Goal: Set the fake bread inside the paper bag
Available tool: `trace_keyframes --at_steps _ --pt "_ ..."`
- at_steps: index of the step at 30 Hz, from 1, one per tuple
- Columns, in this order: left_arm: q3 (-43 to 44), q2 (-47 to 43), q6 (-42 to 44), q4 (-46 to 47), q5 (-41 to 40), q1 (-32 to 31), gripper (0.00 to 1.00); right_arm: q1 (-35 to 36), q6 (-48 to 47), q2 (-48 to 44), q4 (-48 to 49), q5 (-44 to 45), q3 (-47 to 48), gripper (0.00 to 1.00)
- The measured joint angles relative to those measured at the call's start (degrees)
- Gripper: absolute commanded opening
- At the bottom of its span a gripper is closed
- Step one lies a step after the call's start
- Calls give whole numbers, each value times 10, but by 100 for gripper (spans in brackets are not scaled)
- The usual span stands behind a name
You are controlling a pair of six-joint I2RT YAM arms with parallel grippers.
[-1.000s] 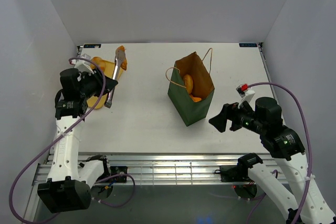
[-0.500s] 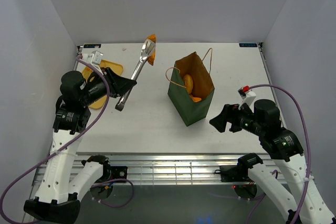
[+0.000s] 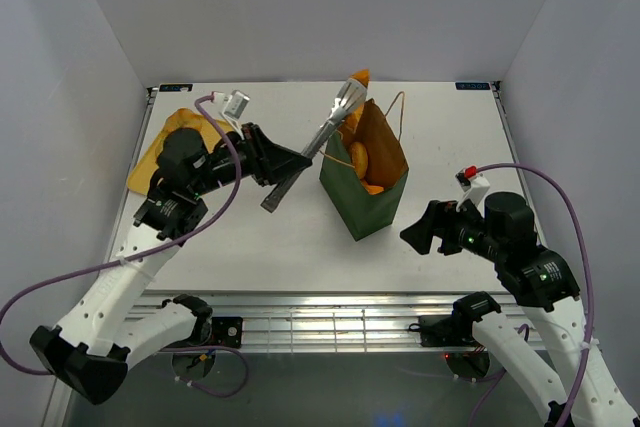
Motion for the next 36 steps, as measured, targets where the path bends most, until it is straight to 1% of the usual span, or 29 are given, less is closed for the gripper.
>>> trace_keyframes --at_steps 3,7,10,19,26,36 --pt "1 32 9 8 -35 -58 40 0 0 -3 -6 1 0 90" --pt "1 59 23 7 -81 -85 42 0 1 -6 -10 2 0 90" --pt "1 67 31 8 -104 -89 43 0 2 -11 -10 2 0 90" --pt "1 81 42 0 -143 -96 52 0 2 -15 -10 4 0 90" --pt "1 81 50 -15 -162 -96 52 0 2 -15 -10 6 0 90" --pt "1 74 54 -24 -168 -96 54 0 2 -20 -10 6 0 90"
